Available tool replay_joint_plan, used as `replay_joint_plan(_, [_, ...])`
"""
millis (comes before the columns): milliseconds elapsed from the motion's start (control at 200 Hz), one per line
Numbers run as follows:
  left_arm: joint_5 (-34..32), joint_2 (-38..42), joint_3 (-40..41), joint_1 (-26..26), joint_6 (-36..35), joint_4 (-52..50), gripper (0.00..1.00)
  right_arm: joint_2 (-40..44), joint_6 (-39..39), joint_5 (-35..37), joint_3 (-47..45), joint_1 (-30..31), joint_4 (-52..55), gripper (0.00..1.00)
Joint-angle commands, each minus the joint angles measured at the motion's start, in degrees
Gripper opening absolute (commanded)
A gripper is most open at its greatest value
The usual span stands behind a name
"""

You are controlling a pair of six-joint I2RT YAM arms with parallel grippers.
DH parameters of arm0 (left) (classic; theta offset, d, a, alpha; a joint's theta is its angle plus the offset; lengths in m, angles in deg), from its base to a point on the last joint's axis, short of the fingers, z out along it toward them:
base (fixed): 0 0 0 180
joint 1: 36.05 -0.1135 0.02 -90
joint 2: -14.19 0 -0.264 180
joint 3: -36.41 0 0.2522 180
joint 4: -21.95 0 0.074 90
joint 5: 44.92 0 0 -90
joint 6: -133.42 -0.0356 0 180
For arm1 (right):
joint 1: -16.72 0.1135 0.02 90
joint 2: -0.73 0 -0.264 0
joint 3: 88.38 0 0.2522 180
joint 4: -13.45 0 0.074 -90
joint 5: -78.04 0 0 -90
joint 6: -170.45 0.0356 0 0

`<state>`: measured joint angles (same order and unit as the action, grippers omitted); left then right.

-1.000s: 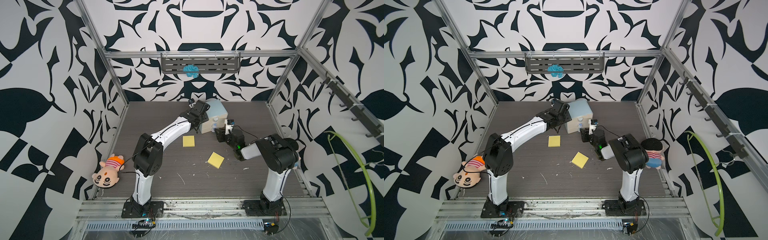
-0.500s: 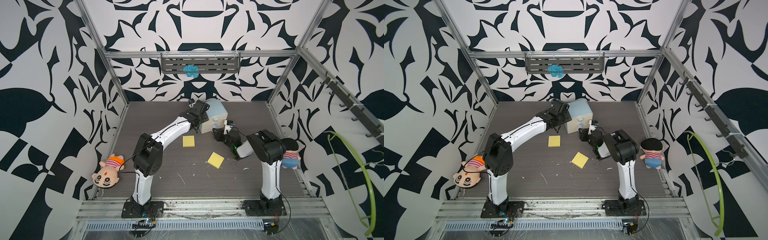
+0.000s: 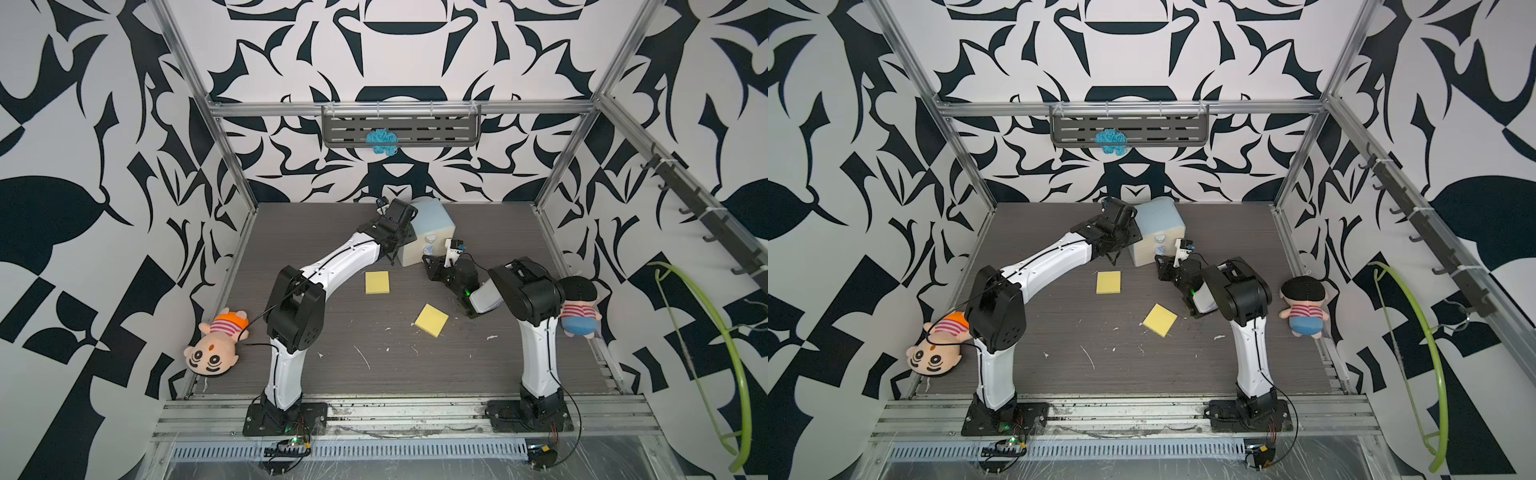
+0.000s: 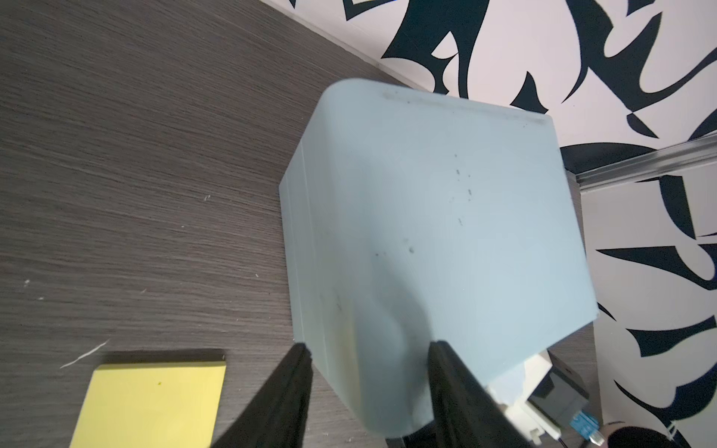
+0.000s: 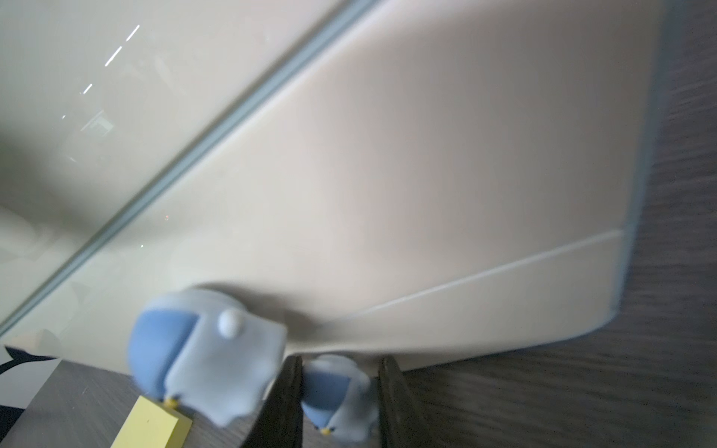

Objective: Please put the sticky notes in the drawer by color
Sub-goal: Open the drawer in the storage box.

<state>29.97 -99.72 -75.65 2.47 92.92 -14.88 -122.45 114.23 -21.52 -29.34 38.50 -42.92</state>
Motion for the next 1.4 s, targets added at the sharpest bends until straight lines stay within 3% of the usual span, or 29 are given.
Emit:
replay_joint_plan(0, [0.6,-2.6,2.3,-0.4,-1.2,-6.1,0.53,1.5,-0.2,-0.8,1.2,0.3,-1.7,0.20])
replay_joint_plan(155, [0.7,-2.5,2.4,-0.5,-1.4,-6.1,0.53,3.2,-1.0,-0.9,-0.7,0.3,-1.0,0.16])
replay_joint_plan(445, [0.7,-2.2,2.8,-0.7,-1.2,-5.8,0.54,6.0,-0.7,-1.2,-5.4,0.3,-2.9,0.23])
replay_joint_plan(1185, [1.0,-1.0,3.8,-1.2,-1.1,-5.6,0.54,18.3,0.4,-1.7,-22.4,1.2,-5.0,0.23])
replay_joint_plan(1315, [1.4,-1.0,4.1,-1.3,-0.9,-5.3,0.54,20.2,-1.7,-1.7,-22.2,1.5,-1.1,0.26])
replay_joint_plan(1395, [1.8,-1.2,3.9,-1.3,-0.8,-5.1,0.54,20.2,-2.6,-1.4,-21.6,1.5,0.2,0.34])
